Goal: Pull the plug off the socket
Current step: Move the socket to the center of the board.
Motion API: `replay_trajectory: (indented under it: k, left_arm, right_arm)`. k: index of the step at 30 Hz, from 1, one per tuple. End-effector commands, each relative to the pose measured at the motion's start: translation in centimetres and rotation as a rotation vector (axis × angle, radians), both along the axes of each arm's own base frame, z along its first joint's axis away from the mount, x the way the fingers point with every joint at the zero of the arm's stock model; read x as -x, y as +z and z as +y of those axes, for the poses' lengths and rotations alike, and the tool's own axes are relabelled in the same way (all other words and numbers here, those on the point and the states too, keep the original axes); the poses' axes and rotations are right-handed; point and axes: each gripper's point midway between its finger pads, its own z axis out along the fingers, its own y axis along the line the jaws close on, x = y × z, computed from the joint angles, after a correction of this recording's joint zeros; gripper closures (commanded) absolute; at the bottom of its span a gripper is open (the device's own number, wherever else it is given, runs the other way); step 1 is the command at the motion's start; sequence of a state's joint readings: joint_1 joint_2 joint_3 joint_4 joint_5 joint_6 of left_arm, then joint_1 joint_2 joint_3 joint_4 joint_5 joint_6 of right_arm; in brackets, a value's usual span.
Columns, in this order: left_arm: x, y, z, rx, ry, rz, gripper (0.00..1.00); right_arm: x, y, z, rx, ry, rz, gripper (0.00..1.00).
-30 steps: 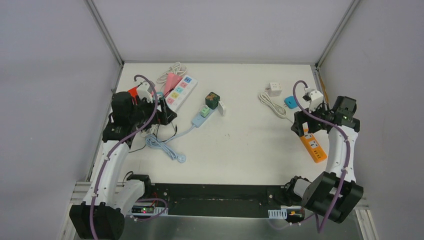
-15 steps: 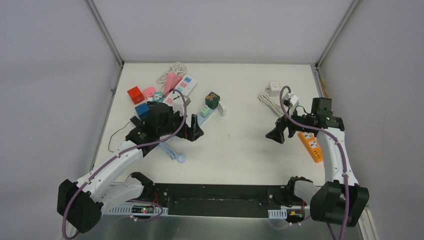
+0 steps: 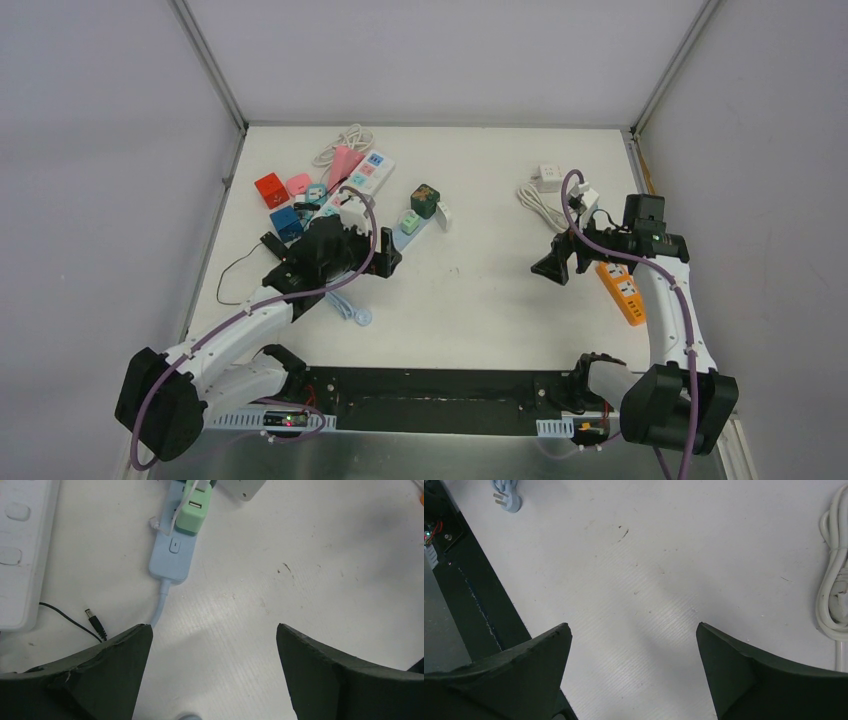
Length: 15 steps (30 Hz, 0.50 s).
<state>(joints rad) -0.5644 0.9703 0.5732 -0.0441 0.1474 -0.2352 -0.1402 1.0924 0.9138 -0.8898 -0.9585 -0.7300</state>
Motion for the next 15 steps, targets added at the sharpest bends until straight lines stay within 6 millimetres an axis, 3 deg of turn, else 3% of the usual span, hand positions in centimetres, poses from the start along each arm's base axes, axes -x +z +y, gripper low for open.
replay_trajectory:
  k: [1, 15]
  left_arm:
    - [-1.5, 1.2, 0.4, 0.013, 0.072, -0.064, 0.01]
    - [-1.9, 0.2, 1.3, -0.078, 0.086, -0.065, 0.02]
  right_arm:
    - [-0.4, 0.7, 0.2, -0.011, 0.007, -0.038, 0.0]
    - [-0.7, 0.0, -0.1, 0.002, -0.008, -0.013, 0.0]
